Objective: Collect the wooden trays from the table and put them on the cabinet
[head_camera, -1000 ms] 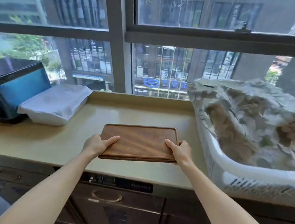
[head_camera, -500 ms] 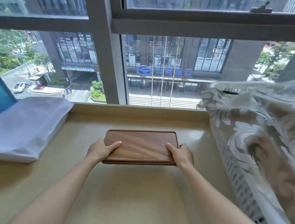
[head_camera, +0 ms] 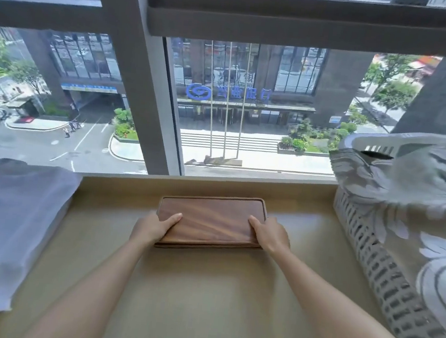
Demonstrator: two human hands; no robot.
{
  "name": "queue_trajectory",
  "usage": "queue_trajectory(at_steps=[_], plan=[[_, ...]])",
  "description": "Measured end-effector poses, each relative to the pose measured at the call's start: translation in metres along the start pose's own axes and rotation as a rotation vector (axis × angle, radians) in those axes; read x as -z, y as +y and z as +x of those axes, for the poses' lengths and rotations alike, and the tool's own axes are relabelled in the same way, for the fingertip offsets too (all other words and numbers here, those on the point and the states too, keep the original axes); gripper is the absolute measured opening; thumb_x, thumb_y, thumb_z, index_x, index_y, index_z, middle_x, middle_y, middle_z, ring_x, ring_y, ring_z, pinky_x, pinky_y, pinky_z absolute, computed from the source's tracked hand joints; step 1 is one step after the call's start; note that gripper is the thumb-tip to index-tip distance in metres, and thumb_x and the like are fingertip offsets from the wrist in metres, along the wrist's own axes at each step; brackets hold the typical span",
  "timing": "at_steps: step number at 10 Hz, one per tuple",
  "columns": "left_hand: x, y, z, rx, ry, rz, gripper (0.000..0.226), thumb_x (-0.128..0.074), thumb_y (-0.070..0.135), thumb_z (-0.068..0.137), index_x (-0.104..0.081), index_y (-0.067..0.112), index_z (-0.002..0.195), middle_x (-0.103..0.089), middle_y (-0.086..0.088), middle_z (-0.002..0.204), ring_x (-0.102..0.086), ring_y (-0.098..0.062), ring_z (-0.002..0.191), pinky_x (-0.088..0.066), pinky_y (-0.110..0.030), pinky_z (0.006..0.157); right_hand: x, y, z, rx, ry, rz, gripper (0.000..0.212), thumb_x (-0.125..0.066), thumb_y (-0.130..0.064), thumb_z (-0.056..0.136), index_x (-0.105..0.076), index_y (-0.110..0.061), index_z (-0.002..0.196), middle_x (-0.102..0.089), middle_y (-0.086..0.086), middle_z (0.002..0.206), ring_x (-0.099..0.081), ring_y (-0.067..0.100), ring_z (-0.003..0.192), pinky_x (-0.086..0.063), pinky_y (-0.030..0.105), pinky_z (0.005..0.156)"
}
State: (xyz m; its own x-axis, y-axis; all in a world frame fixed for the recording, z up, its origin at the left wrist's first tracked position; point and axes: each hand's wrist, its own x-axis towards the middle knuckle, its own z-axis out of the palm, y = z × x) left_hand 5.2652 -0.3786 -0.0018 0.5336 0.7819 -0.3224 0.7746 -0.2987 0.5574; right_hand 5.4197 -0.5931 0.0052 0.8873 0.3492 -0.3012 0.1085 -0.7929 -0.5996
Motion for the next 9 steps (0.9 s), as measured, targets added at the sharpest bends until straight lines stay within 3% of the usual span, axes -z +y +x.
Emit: queue_trajectory(at_steps=[1,3,5,6,8,9], plan=[[0.001,0.002,0.013,0.021,-0.007,0.020,0.061,-0.054,0.063,0.077,-0.057,0.005,0.095,-0.066,-0.016,0.107,-0.058,-0.033,0.100,-0.040,-0.033,0.074,-0.003,-0.007,0.013,0.039,0.000,-0.065,0.051,-0.039,-0.048,0.090,-0.047,-0.002,0.112,-0.059,0.019,0.119,-0.054,0.036,0.109,-0.043,0.038,0.084],[0.002,0.007,0.030,0.007,-0.021,0.167,0.071,-0.046,0.067,0.078,-0.056,0.003,0.105,-0.064,-0.016,0.115,-0.056,-0.033,0.109,-0.043,-0.034,0.081,-0.005,-0.013,0.029,0.097,-0.002,-0.265,0.053,-0.030,-0.048,0.093,-0.044,-0.002,0.115,-0.058,0.021,0.121,-0.054,0.037,0.111,-0.042,0.039,0.081],[0.004,0.014,0.039,0.003,-0.037,0.213,0.067,-0.047,0.066,0.079,-0.056,0.004,0.102,-0.064,-0.016,0.115,-0.056,-0.032,0.109,-0.042,-0.033,0.077,-0.004,-0.013,0.040,0.129,-0.005,-0.324,0.056,-0.030,-0.050,0.092,-0.045,-0.002,0.117,-0.058,0.020,0.122,-0.053,0.036,0.113,-0.043,0.039,0.083],[0.004,0.016,0.041,-0.022,-0.009,0.226,0.058,-0.051,0.065,0.078,-0.055,0.007,0.085,-0.067,-0.016,0.106,-0.059,-0.032,0.102,-0.045,-0.033,0.075,-0.001,-0.011,0.042,0.174,0.017,-0.412,0.059,-0.029,-0.053,0.091,-0.048,-0.003,0.116,-0.060,0.018,0.120,-0.054,0.034,0.111,-0.043,0.038,0.082],[0.004,0.024,0.033,-0.040,0.069,0.257,0.058,-0.052,0.056,0.083,-0.056,0.004,0.106,-0.063,-0.014,0.116,-0.057,-0.031,0.109,-0.048,-0.035,0.083,0.005,-0.016,0.039,0.166,-0.022,-0.543,0.060,-0.023,-0.055,0.091,-0.045,-0.007,0.120,-0.059,0.015,0.123,-0.053,0.032,0.113,-0.041,0.039,0.087],[0.006,0.024,0.021,-0.074,0.123,0.324,0.055,-0.041,0.050,0.090,-0.047,0.008,0.123,-0.054,-0.013,0.129,-0.050,-0.030,0.120,-0.046,-0.039,0.094,0.010,-0.018,0.033,0.213,0.087,-0.625,0.056,-0.020,-0.051,0.094,-0.044,-0.008,0.119,-0.054,0.014,0.126,-0.047,0.031,0.116,-0.039,0.040,0.092]])
